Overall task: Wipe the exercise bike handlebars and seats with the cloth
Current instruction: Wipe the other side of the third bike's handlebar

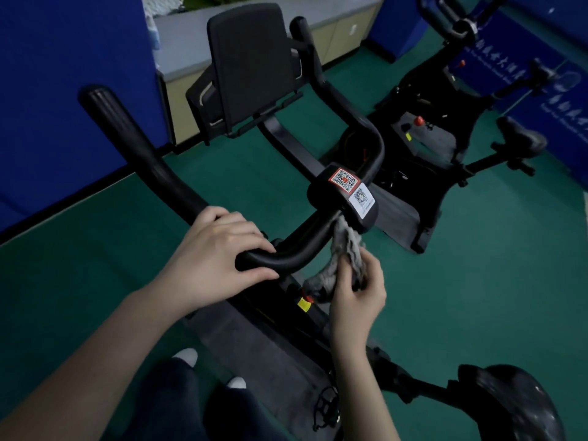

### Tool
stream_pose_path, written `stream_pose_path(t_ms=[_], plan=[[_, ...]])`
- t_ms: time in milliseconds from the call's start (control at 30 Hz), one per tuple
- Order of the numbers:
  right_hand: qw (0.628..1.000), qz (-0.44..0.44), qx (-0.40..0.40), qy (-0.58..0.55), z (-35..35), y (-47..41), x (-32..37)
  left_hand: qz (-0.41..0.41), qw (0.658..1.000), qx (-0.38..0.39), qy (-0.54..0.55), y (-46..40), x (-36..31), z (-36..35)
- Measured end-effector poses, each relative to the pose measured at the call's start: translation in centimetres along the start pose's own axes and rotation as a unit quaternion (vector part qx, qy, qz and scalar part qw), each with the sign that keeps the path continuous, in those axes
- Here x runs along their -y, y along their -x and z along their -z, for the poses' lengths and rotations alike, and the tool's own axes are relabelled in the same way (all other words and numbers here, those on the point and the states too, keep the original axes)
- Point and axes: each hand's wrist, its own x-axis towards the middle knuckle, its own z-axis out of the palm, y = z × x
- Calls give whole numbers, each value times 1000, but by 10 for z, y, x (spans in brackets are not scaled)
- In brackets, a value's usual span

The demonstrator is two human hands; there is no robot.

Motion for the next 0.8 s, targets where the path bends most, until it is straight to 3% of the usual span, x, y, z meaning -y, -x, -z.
stream_pose_path(t_ms=[133,267,533,800], plan=[[991,-127,9,27,-8,-14,-6,6,1000,-5,3,-1,0,0],[982,-187,-10,-3,-26,-40,-4,5,1000,-8,0,0,0,-1],[986,-108,71,-103,-19,-12,1,0,1000,-24,2,0,2,-3],[980,-142,66,-122,-32,-20,4,-7,999,-31,-3,1,4,-4]])
